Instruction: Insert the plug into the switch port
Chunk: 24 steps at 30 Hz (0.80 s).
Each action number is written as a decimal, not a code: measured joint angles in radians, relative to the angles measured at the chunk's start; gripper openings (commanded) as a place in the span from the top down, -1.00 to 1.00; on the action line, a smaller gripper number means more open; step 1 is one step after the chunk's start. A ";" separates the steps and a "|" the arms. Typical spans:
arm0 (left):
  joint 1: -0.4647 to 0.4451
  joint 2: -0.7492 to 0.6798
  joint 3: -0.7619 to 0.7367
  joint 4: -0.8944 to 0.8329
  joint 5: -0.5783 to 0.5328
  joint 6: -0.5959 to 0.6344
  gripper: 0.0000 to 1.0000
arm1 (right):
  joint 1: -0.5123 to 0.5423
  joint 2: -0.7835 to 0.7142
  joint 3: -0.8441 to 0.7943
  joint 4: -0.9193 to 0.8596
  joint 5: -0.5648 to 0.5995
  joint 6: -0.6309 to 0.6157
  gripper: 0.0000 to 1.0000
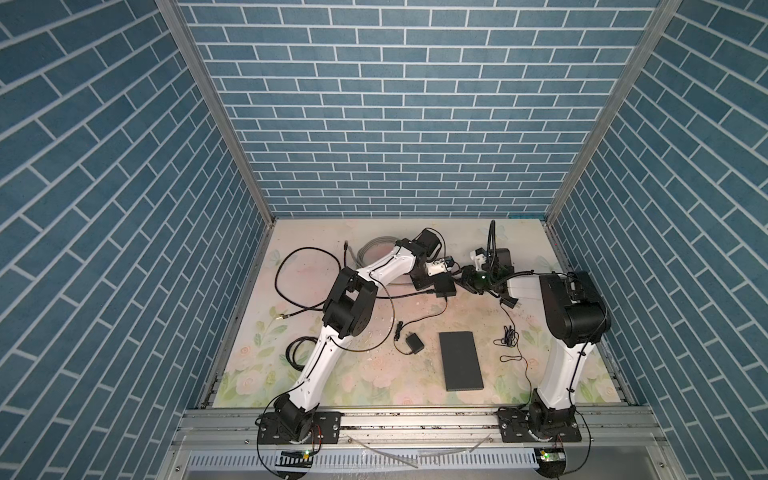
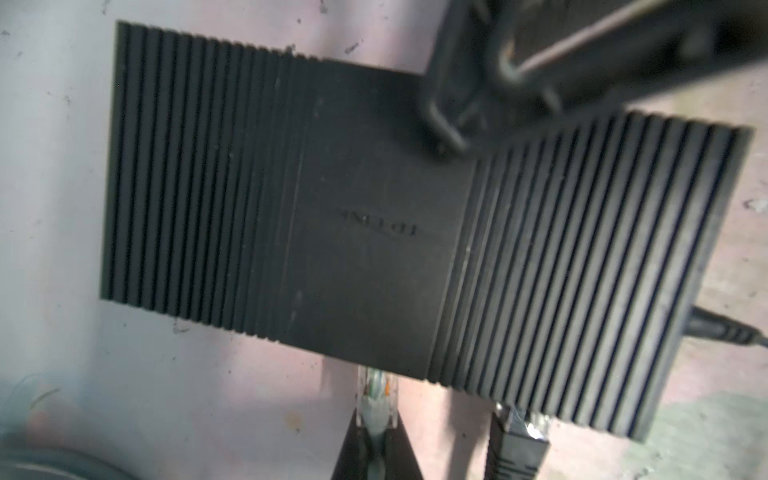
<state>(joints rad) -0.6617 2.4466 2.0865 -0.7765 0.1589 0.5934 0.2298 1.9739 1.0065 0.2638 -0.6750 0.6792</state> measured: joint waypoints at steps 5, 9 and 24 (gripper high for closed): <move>0.002 0.000 0.000 0.000 0.001 -0.010 1.00 | 0.012 0.022 0.022 -0.012 -0.040 -0.035 0.18; 0.003 0.000 0.000 -0.001 0.000 -0.018 1.00 | 0.013 0.035 0.050 -0.051 -0.058 -0.084 0.20; 0.012 -0.036 -0.073 0.062 0.046 0.015 1.00 | 0.013 0.058 0.178 -0.310 -0.064 -0.309 0.26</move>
<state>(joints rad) -0.6498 2.4107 2.0132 -0.7147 0.2050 0.6086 0.2432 2.0315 1.1843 -0.0463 -0.7387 0.3698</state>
